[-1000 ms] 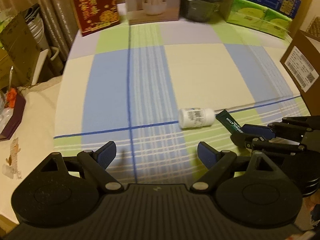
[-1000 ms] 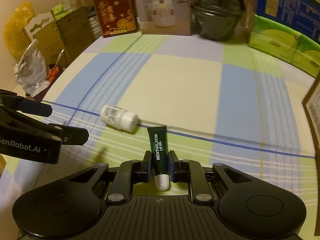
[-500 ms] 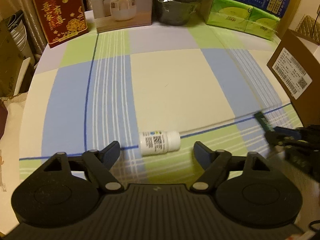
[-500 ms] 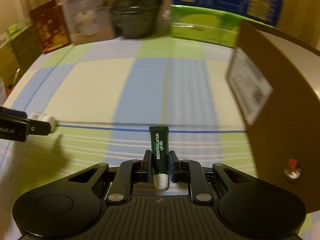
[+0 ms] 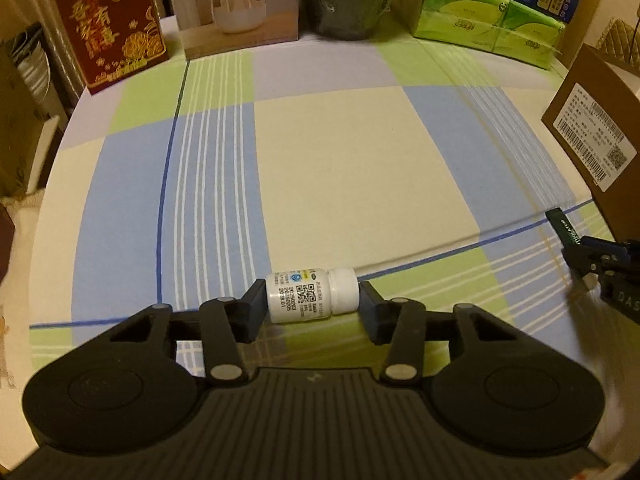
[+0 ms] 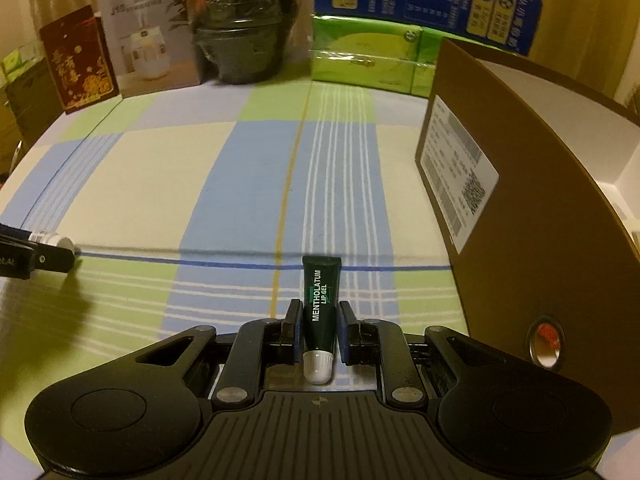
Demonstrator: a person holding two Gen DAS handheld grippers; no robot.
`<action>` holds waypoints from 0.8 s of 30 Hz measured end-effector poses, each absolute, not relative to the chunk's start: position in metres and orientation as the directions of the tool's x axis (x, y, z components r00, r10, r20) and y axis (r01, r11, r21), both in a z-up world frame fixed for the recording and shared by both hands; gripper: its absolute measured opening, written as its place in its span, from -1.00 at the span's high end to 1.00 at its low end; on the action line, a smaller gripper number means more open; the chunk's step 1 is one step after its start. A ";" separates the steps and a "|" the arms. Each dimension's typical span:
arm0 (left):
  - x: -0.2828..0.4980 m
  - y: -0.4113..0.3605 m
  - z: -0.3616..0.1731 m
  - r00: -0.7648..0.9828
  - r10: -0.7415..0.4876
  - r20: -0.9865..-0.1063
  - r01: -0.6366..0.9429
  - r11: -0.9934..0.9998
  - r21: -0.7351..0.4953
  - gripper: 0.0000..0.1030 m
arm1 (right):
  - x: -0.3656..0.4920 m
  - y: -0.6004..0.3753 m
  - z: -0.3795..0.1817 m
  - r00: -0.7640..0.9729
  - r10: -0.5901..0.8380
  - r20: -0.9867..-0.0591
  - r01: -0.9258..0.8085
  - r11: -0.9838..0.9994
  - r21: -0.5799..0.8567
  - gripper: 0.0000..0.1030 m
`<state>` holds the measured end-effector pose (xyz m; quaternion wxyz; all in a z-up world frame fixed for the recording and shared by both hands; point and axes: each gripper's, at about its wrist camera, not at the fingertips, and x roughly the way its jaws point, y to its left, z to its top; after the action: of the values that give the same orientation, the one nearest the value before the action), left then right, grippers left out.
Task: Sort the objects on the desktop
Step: 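Grasp the white pill bottle with the left tool while the right tool holds the lip gel, then lift the pill bottle and lip gel and carry both over the cardboard box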
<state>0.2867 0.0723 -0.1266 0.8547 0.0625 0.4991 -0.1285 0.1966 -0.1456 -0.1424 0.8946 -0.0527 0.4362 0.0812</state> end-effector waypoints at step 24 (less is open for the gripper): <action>0.214 0.056 -0.117 0.423 -0.178 -0.888 0.339 0.941 -0.027 0.20 | 0.147 -0.156 -0.139 0.533 0.196 -0.823 -0.345 0.938 0.000 0.73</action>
<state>0.2143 0.0557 -0.1166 0.8400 0.0780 0.5145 -0.1538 0.1466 -0.1564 -0.1386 0.8717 -0.0815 0.4575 0.1554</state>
